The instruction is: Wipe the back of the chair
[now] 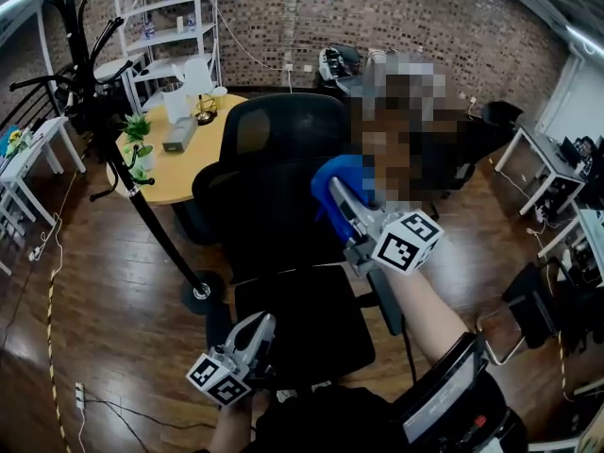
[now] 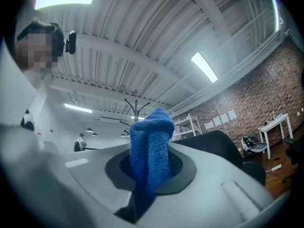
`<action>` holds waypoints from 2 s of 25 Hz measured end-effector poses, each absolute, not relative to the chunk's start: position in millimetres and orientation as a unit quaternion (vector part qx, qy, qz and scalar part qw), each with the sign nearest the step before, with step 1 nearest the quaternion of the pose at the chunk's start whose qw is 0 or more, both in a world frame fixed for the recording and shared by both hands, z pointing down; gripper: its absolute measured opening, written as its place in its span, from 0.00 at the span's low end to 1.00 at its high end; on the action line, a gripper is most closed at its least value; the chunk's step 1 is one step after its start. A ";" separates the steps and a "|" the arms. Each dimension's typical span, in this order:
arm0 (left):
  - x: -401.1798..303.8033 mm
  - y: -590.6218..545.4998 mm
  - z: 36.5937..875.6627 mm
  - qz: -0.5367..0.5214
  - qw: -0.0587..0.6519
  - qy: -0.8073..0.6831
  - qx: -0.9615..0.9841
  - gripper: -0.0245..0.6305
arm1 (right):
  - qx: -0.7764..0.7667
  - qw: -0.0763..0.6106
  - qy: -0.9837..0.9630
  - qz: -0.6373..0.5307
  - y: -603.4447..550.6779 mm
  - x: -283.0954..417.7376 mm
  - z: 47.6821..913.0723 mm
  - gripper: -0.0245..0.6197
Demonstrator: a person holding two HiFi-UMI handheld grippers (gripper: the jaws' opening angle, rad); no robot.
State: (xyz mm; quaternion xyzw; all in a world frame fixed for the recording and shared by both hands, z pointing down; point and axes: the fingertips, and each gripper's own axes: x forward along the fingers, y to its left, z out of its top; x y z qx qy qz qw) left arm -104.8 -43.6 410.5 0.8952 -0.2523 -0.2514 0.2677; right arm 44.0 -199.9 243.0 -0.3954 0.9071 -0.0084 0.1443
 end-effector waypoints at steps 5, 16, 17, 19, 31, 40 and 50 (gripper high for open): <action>-132.7 -62.4 406.8 -0.267 0.266 -0.290 0.880 0.05 | -0.370 0.129 0.920 -0.010 -275.1 2.3 222.8 0.09; -209.5 -74.3 406.3 -0.280 0.225 -0.426 0.830 0.05 | -0.251 0.149 0.953 -0.081 -399.0 -119.6 201.3 0.09; -210.9 -75.6 407.2 -0.279 0.225 -0.429 0.829 0.05 | -0.286 0.130 0.946 -0.082 -415.7 -111.6 212.2 0.09; -211.2 -79.1 409.1 -0.276 0.228 -0.430 0.829 0.05 | -0.350 0.103 0.927 -0.082 -439.1 -87.8 230.0 0.09; -129.1 -130.3 414.2 -0.221 0.256 -0.312 0.888 0.05 | -0.462 0.098 0.876 -0.093 -418.8 104.2 246.5 0.09; -91.0 -132.6 417.5 -0.213 0.274 -0.266 0.900 0.05 | -0.575 0.076 0.813 -0.049 -379.4 211.1 255.7 0.09; -108.4 -118.5 423.2 -0.214 0.274 -0.296 0.890 0.05 | -0.598 0.066 0.798 0.016 -357.9 148.8 286.5 0.09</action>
